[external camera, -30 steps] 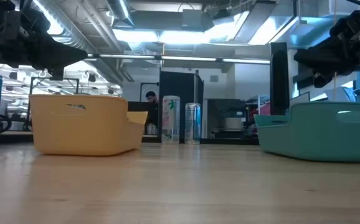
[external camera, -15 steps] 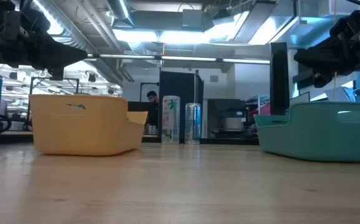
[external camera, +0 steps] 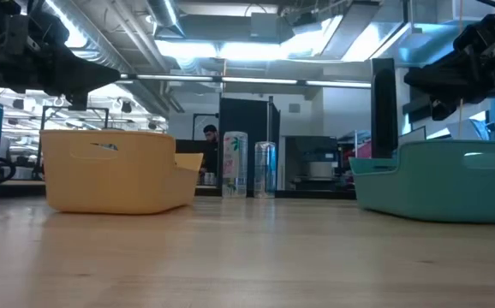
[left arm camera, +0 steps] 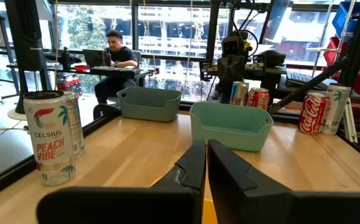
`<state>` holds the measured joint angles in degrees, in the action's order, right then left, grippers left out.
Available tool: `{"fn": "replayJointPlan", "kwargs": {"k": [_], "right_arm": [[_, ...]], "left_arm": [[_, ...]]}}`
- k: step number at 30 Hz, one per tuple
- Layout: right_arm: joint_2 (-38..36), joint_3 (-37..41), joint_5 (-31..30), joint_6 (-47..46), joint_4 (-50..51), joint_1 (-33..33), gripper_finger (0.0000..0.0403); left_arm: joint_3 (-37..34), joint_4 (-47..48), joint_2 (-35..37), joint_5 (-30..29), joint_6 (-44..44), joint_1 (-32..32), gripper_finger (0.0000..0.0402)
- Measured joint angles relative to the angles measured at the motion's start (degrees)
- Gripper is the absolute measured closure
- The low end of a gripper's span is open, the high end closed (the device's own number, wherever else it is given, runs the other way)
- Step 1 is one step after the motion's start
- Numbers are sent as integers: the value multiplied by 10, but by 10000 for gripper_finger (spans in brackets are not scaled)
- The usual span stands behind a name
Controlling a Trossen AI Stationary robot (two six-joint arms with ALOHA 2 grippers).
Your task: Sort soda cans
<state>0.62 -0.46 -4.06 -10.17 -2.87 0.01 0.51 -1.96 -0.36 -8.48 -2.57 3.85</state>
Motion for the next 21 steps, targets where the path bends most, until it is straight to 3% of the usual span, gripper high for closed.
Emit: {"fn": "replayJointPlan", "kwargs": {"k": [10, 16, 21], "right_arm": [[0, 0, -22, -1, -3, 0, 386], [0, 0, -28, -123, -5, 0, 386], [0, 0, -40, -137, -8, 0, 386]], "left_arm": [[0, 0, 0, 0, 0, 0, 391], [0, 0, 0, 0, 0, 0, 391], [0, -1, 0, 0, -4, 0, 391]]}}
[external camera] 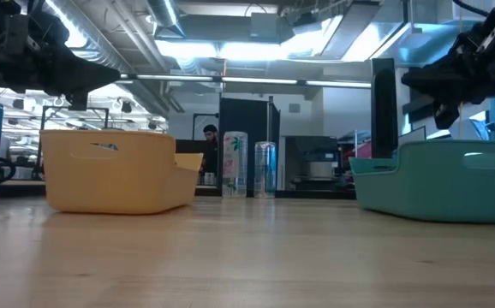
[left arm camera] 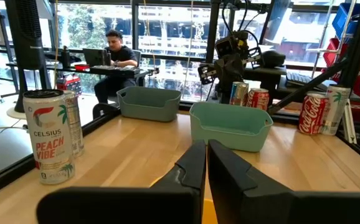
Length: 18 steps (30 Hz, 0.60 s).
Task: Sort soda cans
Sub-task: Put the top right blue soda can into the green bin
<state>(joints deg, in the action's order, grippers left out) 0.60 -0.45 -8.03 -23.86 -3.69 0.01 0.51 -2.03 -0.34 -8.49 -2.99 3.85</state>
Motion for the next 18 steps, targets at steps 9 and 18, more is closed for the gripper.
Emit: {"fn": "replayJointPlan", "kwargs": {"k": [9, 18], "right_arm": [[1, -20, -69, -15, -37, 0, 386], [38, -95, -161, 73, -39, 0, 386]], "left_arm": [[0, -24, 0, -1, -102, 0, 391], [0, -67, 0, -19, -182, 0, 391]]}}
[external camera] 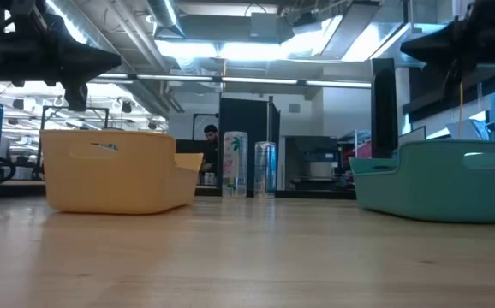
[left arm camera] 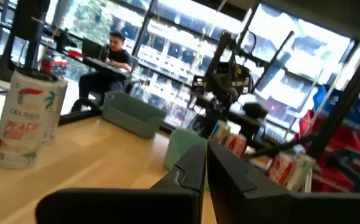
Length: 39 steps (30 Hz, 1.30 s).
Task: Sort soda cans
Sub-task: Put the top right blue soda can into the green bin
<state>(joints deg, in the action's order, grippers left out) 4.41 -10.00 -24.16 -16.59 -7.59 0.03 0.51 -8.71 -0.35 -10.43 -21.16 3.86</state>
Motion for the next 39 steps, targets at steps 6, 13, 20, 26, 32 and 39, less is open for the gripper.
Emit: {"fn": "replayJointPlan", "kwargs": {"k": [6, 13, 20, 26, 32, 39], "right_arm": [[93, -57, -100, 37, 5, 0, 386], [219, -148, -123, 67, 39, 0, 386], [330, -240, -139, 112, 88, 23, 386], [425, -314, -80, 189, 91, 116, 386], [536, -390, 76, 208, 90, 225, 386], [700, -495, 206, 206, 91, 304, 386]], "left_arm": [[0, -3, 0, -35, 16, 0, 391], [0, -3, 0, -66, 51, 0, 391], [0, 1, 0, -67, 45, 0, 391], [0, 1, 0, -67, 44, 0, 391], [0, 1, 0, -68, 16, 0, 391], [0, 1, 0, -73, -6, 0, 391]]}}
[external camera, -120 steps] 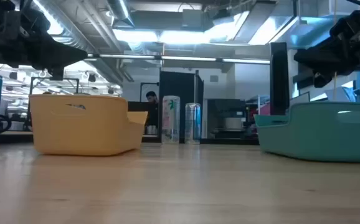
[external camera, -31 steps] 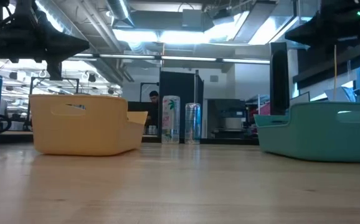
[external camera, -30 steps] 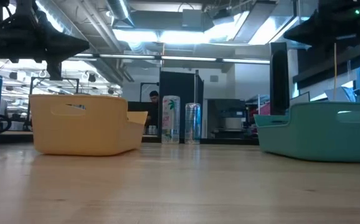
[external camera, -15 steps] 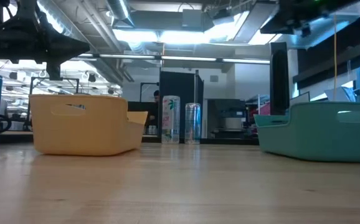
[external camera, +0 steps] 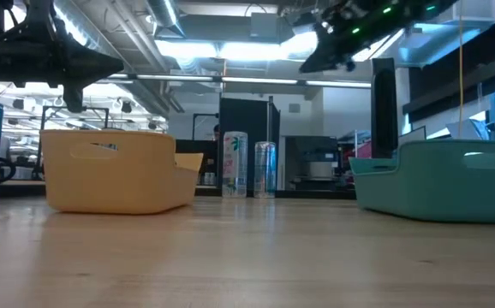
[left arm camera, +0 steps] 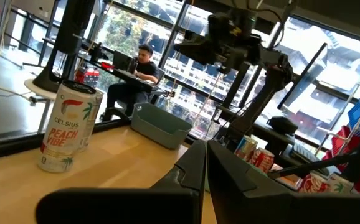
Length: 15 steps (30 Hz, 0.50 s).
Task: Sort soda cans
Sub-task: Put the top right blue soda can into the green bin
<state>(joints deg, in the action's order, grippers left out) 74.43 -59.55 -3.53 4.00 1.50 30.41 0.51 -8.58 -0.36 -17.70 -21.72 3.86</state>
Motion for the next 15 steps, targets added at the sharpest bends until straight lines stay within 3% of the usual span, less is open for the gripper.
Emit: {"fn": "replayJointPlan", "kwargs": {"k": [9, 12, 15], "right_arm": [[160, -123, 17, -21, 35, 27, 383], [195, -150, 31, -19, 52, 31, 354], [221, -172, 41, -19, 54, 35, 295]], "left_arm": [[0, 7, 0, -6, -2, 0, 391], [0, 7, 0, -23, 1, 0, 391], [0, 6, 0, -31, 1, 0, 391]]}}
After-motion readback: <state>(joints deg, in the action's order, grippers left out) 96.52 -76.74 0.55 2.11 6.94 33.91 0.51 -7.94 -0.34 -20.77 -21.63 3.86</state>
